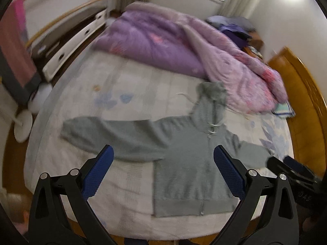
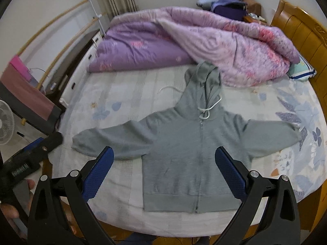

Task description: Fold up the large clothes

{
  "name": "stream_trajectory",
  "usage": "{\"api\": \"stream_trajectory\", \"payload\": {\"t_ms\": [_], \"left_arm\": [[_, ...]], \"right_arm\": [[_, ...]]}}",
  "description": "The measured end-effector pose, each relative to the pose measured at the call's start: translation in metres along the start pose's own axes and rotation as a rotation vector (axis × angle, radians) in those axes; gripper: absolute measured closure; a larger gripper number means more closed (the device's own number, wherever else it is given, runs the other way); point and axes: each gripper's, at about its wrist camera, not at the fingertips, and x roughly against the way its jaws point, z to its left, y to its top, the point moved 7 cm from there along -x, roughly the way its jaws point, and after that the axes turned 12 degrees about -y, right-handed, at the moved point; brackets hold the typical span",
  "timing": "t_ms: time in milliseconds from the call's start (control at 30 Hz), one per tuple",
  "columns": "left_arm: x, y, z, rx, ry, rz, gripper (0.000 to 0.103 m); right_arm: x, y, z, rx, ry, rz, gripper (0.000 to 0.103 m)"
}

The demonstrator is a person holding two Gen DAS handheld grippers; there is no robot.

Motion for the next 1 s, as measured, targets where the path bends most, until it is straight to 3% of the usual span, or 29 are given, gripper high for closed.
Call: {"api": "stream_trajectory", "payload": {"t_ms": [133,333,500,667,833,1000], "left_arm": [[-0.031,0.005,0.100,0.139,0.049,0.020,0.005],[-0.069,-0.005,0.239,0.351,0.148,-0.001,0.005],[-0.104,-0.030,0.319,0.448,0.234,0.005,0.005],[-0.131,-0.051,0.371,0.584,0.235,-0.019,0.005],[-0.152,-0.071,0.411,0.697,0.318,-0.017,0.005],[-0.161,-0.073,0.425,0.713,0.309,-0.057,0.007]], "right_arm": [[-0.040,-0.001,0.023,-0.020,-0.057,0.024,0.008],[-0.106,-0.008,0.053,0.039,-0.069,0.011,0.008],[-0.165,-0.022,0.074,0.082,-0.024,0.053,0.043],[-0.216,-0.039,0.086,0.071,0.022,0.133,0.050],[-0.247,-0.050,0.096,0.109,0.038,0.164,0.050],[-0.278,-0.055,0.101,0.109,0.061,0.192,0.050]]}}
